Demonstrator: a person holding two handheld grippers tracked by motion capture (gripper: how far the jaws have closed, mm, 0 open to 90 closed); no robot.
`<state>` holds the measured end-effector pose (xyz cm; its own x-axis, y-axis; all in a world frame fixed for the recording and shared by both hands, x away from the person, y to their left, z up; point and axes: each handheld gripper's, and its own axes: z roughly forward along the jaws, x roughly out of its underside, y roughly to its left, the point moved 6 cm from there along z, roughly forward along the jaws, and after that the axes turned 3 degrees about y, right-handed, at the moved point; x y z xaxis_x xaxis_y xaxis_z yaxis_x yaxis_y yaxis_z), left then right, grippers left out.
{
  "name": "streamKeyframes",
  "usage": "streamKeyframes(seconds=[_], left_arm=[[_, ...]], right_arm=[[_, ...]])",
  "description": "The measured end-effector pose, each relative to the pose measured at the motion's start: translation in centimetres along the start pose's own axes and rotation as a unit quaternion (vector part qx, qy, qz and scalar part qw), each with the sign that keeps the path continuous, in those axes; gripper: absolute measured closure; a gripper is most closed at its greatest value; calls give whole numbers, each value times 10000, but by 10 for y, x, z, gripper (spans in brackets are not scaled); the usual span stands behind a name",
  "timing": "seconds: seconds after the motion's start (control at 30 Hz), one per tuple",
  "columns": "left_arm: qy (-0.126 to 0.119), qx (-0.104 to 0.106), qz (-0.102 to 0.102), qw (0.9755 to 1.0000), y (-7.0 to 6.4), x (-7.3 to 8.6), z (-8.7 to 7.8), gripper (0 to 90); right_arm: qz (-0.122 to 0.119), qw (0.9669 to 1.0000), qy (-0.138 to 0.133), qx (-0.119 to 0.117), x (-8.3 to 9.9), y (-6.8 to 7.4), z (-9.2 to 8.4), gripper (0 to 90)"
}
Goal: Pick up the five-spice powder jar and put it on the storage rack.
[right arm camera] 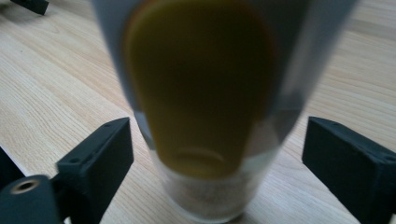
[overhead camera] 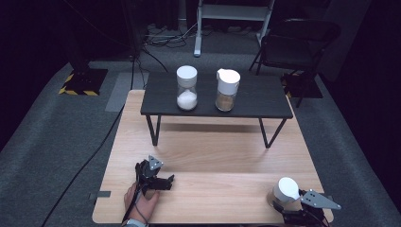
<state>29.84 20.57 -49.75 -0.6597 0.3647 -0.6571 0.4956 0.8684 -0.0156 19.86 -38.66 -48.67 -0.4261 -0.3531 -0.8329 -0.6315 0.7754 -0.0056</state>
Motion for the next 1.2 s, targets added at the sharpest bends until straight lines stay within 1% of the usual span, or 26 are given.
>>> streamKeyframes(seconds=[0.07, 0.23, 0.33, 0.5, 0.77, 0.87, 0.93, 1.03, 1.1, 1.2], left_arm=[[-2, 1, -1, 10000, 0, 0, 0, 4], [0, 1, 0, 10000, 0, 0, 0, 4], [0, 0, 0, 10000, 0, 0, 0, 4], [-1, 0, -1, 10000, 0, 0, 0, 4], [-2, 2, -1, 10000, 0, 0, 0, 4], [0, 1, -2, 10000, 0, 0, 0, 4], [0, 0, 0, 10000, 0, 0, 0, 4], [1, -2, -1, 10000, 0, 0, 0, 4], [0, -7, 6, 10000, 0, 0, 0, 4], [7, -13, -2, 10000, 0, 0, 0, 4]], right_arm=[[-67, 10000, 3, -2, -1, 1, 2, 153], [-127, 9999, -36, -23, 0, 0, 4, 255], [-189, 9998, 15, -3, 0, 1, 5, 295], [-209, 9998, -14, -38, 1, 1, 6, 299], [-357, 9993, -50, -59, -1, 3, 7, 301], [-322, 9994, -100, -50, -3, 3, 5, 301], [-258, 9996, -112, -58, -5, 2, 3, 301], [-182, 9998, -92, -66, -9, 1, 2, 302], [-140, 9998, -79, -79, -14, 1, 2, 302], [-144, 9998, -57, -90, -23, 2, 2, 301]])
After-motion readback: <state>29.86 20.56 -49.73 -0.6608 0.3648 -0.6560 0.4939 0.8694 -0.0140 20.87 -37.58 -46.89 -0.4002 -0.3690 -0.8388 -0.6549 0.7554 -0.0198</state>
